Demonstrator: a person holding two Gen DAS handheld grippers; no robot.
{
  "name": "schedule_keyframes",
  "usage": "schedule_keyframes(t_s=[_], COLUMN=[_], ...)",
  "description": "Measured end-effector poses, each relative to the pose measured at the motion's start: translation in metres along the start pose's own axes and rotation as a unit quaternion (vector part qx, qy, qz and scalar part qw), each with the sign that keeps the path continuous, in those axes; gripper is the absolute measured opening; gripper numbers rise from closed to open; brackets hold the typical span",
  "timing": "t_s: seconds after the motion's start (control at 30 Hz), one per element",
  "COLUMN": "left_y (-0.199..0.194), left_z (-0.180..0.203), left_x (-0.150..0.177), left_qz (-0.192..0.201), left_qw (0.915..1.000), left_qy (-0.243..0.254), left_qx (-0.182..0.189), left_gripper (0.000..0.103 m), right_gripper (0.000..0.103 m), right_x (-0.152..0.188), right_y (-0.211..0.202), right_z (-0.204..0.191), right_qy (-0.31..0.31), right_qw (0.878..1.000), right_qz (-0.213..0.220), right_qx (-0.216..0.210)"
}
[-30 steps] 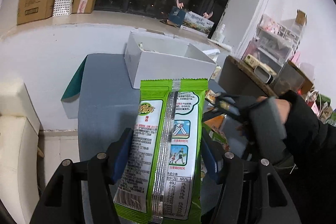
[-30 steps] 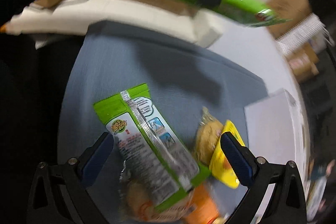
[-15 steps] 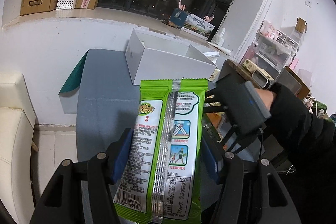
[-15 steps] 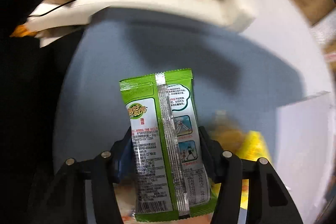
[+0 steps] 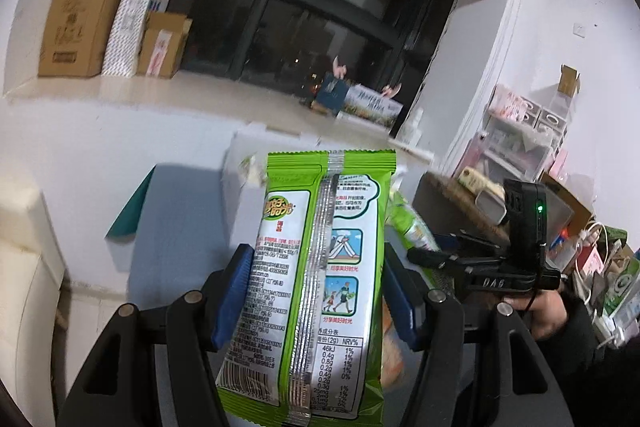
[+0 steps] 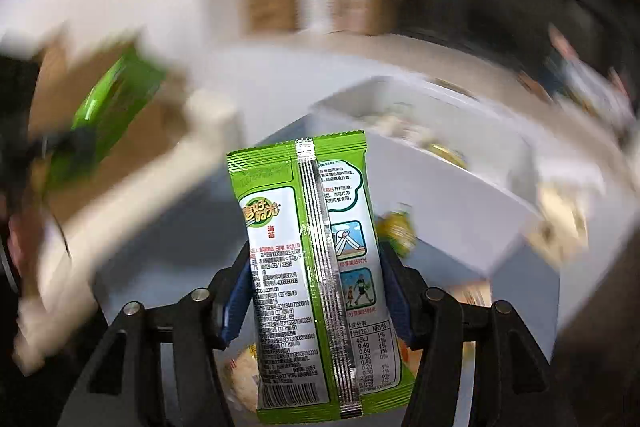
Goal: Organize snacks
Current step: 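Drop both green packets into the white box by opening both tools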
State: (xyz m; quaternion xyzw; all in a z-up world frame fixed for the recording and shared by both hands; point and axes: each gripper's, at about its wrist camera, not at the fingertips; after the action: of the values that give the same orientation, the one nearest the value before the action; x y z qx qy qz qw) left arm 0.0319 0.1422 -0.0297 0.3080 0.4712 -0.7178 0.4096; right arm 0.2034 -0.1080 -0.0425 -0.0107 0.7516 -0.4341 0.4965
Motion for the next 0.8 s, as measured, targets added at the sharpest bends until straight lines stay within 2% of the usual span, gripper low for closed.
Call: schedule_keyframes(t_s=[0.1, 0.2, 0.37, 0.47, 0.5, 0.53, 0.57, 0.6, 0.63, 0.73, 0.8], left_y=[0.024, 0.059, 0.133, 0.185, 0.197, 0.213, 0.233, 0.246, 0.258, 0.269, 0.267], left_z=[0.013, 0.017, 0.010, 0.005, 0.003, 0.000, -0.005, -0.009, -0.014, -0.026, -0.029], left_x=[-0.026, -0.060, -0.113, -0.138, -0.140, -0.144, -0.148, -0.147, -0.147, -0.142, -0.136], left_qz=[0.013, 0.022, 0.017, 0.001, -0.004, -0.016, -0.036, -0.052, -0.065, -0.076, -0.082], left_qw=[0.9999, 0.9997, 0.9998, 0.9993, 0.9990, 0.9982, 0.9962, 0.9936, 0.9907, 0.9892, 0.9885], left_qy=[0.009, 0.011, -0.006, 0.000, -0.001, 0.000, -0.002, -0.005, -0.009, -0.023, -0.020], left_qx=[0.006, 0.004, -0.009, -0.038, -0.045, -0.057, -0.079, -0.100, -0.119, -0.123, -0.126], left_gripper=[0.066, 0.066, 0.066, 0.067, 0.073, 0.074, 0.085, 0.103, 0.103, 0.103, 0.103], right_gripper=[0.063, 0.063, 0.064, 0.064, 0.064, 0.068, 0.078, 0.087, 0.103, 0.103, 0.103], right_x=[-0.004, -0.025, -0.068, -0.097, -0.105, -0.112, -0.118, -0.124, -0.129, -0.135, -0.132], right_y=[-0.015, -0.016, 0.017, 0.045, 0.053, 0.063, 0.074, 0.085, 0.093, 0.099, 0.097], right_z=[0.036, 0.061, 0.091, 0.115, 0.121, 0.128, 0.135, 0.142, 0.147, 0.157, 0.159], right_qy=[0.080, 0.115, 0.140, 0.149, 0.152, 0.156, 0.157, 0.159, 0.160, 0.160, 0.164], right_qw=[0.996, 0.991, 0.988, 0.986, 0.986, 0.985, 0.985, 0.985, 0.985, 0.980, 0.981], right_qz=[0.038, 0.060, 0.045, 0.024, 0.017, 0.015, 0.014, 0.010, 0.005, 0.018, 0.024], right_qx=[0.031, 0.025, 0.050, 0.066, 0.069, 0.071, 0.068, 0.061, 0.060, 0.117, 0.100])
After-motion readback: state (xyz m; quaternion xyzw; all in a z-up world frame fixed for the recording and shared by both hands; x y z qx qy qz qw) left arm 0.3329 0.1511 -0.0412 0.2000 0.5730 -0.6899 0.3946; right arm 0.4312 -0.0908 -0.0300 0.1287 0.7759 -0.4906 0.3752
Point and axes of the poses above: each gripper's, at about its wrist camera, not at the fingertips, and y roughly the way its jaws point, z to its right, x to its underside, and after that the axes turned 1 degree about -z, right-handed
